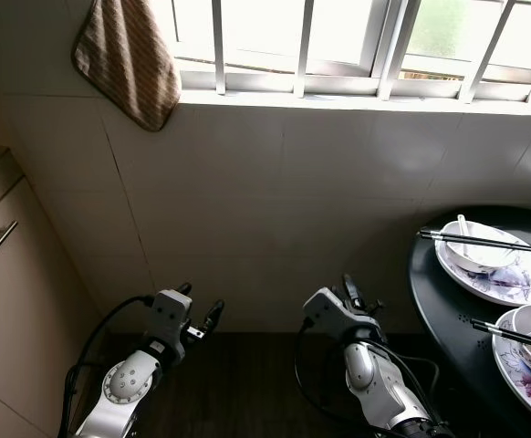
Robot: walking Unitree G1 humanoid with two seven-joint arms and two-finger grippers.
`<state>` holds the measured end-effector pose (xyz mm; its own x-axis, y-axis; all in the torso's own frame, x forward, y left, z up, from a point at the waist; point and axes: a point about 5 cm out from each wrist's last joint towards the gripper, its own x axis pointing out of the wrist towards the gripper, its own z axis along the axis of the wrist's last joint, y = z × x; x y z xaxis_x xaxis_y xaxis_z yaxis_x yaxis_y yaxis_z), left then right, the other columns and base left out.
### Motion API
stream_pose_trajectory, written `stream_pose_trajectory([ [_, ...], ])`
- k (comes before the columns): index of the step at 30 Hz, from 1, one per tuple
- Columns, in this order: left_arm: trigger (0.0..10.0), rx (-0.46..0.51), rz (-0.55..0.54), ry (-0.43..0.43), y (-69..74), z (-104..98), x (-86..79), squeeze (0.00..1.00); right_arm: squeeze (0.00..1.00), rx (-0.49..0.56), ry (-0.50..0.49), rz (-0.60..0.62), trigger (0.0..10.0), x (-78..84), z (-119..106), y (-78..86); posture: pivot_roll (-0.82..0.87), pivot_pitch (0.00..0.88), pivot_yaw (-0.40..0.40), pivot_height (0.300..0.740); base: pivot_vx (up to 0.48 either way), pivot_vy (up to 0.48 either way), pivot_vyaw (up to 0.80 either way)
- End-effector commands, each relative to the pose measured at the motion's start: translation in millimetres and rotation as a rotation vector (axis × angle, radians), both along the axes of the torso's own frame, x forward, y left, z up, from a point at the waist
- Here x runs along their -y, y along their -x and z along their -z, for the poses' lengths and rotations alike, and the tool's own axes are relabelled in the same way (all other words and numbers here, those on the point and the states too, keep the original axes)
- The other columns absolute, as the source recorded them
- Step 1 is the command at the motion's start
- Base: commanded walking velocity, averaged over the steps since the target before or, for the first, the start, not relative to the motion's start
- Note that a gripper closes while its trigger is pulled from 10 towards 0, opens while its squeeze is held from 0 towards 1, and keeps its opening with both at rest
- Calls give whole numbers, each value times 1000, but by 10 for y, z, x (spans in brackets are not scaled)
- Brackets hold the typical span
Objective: Kitchen organization
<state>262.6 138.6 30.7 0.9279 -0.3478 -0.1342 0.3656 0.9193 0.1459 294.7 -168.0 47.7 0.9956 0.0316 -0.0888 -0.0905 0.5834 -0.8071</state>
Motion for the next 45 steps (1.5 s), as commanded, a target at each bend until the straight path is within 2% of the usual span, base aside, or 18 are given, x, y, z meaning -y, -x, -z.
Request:
stream_pose_trajectory([
  [1,10000,-4,16,-4,-5,8,43,0,0,38,74,11,10000,61,-51,-15,-41,0,-32,740,0,0,0],
  [4,10000,-6,17,-4,-6,12,47,0,0,65,155,11,10000,73,-68,-18,-40,0,-35,740,0,0,0],
  [5,10000,-8,16,-4,-8,13,49,0,0,74,193,66,10000,169,-80,-30,-39,0,-35,740,0,0,0],
  [6,10000,-10,14,-4,-10,15,48,0,0,75,192,124,10000,273,-94,-35,-39,0,-35,740,0,0,0],
  [10,10000,-9,11,-3,-13,13,49,0,0,79,236,195,10000,436,-117,-34,-39,0,-34,740,0,0,0],
  [17,10000,-12,10,5,-20,11,50,0,0,54,269,278,10000,625,-96,5,-43,0,-36,740,0,0,0],
  [24,10000,-12,8,10,-23,10,49,0,0,22,150,313,10000,708,-79,35,-44,0,-37,740,0,0,-419],
  [27,10000,-13,8,11,-23,9,48,0,0,42,136,229,10000,593,-112,4,-44,0,-37,740,0,0,-800],
  [30,10000,-14,9,13,-32,7,50,0,0,46,83,31,10000,278,-132,-39,-50,0,-37,740,0,0,-800],
  [32,10000,-13,9,13,-38,4,55,0,0,11,-48,-206,10000,-78,-138,11,-47,0,-38,740,0,0,-400],
  [33,10000,-13,9,13,-38,4,55,0,0,11,-48,-206,10000,-78,-138,11,-47,0,-38,740,0,0,0],
  [34,10000,-13,8,12,-39,4,56,0,0,-29,-124,-347,10000,-273,-137,78,-47,0,-40,740,0,0,0],
  [35,10000,-13,7,12,-40,3,57,0,0,-60,-162,-388,10000,-339,-123,110,-47,0,-40,740,0,0,0],
  [38,10000,-12,7,13,-45,2,64,0,0,-147,-227,-455,10000,-445,-70,183,-43,0,-45,740,0,0,-267],
  [39,10000,-12,6,14,-46,2,67,0,0,-226,-278,-431,10000,-438,7,204,-39,0,-48,740,0,0,-800],
  [40,10000,-12,6,14,-46,2,67,0,0,-226,-278,-431,10000,-438,7,204,-39,0,-48,740,0,0,-800],
  [41,10000,-11,5,15,-46,1,69,0,0,-290,-319,-378,10000,-386,79,205,-37,0,-49,740,0,0,-800],
  [45,10000,-10,3,16,-47,0,71,0,0,-349,-381,-298,10000,-252,154,183,-40,0,-49,740,0,0,-600],
])
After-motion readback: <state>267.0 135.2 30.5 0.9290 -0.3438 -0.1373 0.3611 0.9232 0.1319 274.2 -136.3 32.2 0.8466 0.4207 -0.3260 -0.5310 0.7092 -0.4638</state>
